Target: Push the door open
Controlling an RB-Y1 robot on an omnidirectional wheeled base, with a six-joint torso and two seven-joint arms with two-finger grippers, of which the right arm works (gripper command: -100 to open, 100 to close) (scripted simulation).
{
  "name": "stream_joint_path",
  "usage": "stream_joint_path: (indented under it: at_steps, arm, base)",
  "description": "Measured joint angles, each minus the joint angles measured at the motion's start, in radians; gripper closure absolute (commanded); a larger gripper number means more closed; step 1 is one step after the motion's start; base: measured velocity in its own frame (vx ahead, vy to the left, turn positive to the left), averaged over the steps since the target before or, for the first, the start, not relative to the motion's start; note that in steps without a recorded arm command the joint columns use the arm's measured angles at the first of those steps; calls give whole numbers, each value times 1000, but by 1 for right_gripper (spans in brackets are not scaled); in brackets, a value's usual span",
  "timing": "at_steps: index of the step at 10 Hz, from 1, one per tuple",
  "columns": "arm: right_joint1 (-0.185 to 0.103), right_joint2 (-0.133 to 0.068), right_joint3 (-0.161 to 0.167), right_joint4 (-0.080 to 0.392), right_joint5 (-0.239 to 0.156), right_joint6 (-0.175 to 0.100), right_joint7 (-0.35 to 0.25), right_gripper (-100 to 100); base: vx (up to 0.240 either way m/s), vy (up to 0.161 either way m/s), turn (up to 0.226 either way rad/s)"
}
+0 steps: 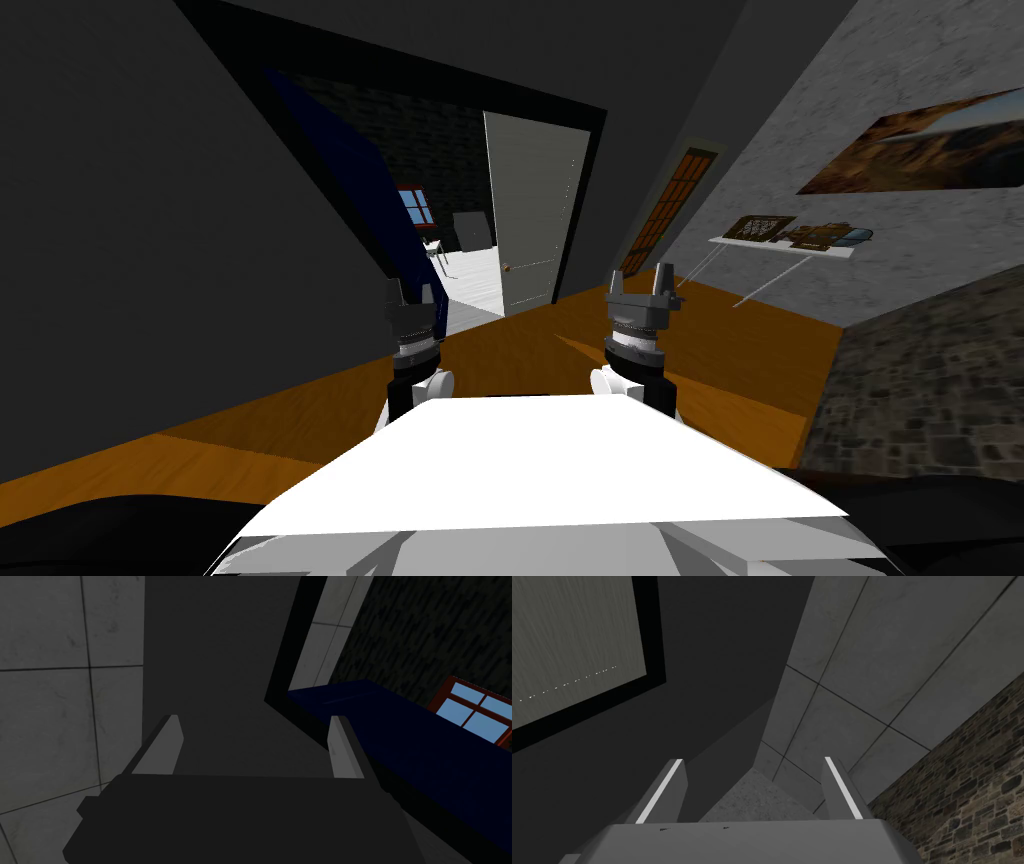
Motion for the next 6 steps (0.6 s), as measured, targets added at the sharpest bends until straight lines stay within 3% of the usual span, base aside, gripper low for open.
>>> stream_joint_path:
  at_steps: [6]
  arm:
    - [-11, -41, -30, 103, 57, -28, 96, -100]
  base:
    - [134, 41, 51]
